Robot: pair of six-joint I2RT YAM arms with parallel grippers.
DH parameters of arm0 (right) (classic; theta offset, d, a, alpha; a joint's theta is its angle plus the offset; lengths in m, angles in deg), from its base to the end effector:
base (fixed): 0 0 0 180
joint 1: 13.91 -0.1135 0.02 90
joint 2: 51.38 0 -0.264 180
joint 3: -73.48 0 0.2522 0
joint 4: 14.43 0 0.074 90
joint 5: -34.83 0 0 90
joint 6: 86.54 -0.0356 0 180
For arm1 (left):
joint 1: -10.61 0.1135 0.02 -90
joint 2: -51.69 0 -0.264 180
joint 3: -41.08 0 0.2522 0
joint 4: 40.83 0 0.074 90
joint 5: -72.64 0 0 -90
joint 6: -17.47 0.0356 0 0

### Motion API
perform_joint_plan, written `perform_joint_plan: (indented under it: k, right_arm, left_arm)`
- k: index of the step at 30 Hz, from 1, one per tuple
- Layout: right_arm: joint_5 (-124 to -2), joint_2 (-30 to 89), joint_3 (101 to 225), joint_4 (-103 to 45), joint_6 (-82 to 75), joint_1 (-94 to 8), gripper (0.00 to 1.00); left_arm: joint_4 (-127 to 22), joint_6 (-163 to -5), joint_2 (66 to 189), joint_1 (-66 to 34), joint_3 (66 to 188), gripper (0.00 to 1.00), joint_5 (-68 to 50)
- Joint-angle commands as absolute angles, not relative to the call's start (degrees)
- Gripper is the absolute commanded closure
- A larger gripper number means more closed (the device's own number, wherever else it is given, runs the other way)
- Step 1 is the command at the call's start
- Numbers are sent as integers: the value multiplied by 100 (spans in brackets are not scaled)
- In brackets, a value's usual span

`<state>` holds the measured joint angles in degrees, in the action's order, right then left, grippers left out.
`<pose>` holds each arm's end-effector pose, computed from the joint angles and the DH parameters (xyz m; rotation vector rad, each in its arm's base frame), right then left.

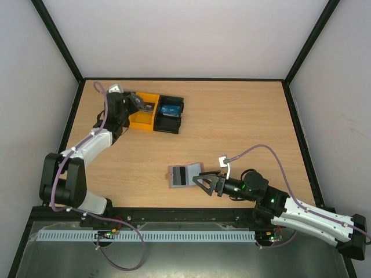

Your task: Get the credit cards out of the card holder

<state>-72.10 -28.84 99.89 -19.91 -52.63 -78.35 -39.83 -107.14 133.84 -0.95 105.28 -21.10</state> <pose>0.0492 0.1270 0.2287 -0.4191 1.9050 1.7723 0.3224 -0.0636 0.2654 -0.4235 1.8478 -0.4934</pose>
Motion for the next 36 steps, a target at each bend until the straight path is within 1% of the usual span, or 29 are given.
perform_joint_plan:
  k: [1, 9, 14, 27, 36]
  right_arm:
    - [-7069, -2948, 10182, -1998, -5316, -7826, 2]
    - [-6995, -2951, 10198, -1982, -5417, -7832, 2]
    - [-6946, -2932, 10210, -2001, -5428, -7826, 2]
    - [-6830, -2771, 10246, -1963, -5420, -7826, 2]
    - [-6770, -2722, 10252, -1923, -5441, -7827, 2]
  left_arm:
    - [-3470, -10529, 13969, -56, 11040, 97, -1771]
    - [-3629, -10327, 15107, -34, 11854, 97, -1811]
    - [-3597, -10215, 15591, -4, 12122, 97, -1720]
    - [-3555, -10190, 16285, 65, 12403, 97, -1429]
    - [-3618, -10111, 16541, 100, 12541, 97, -1339]
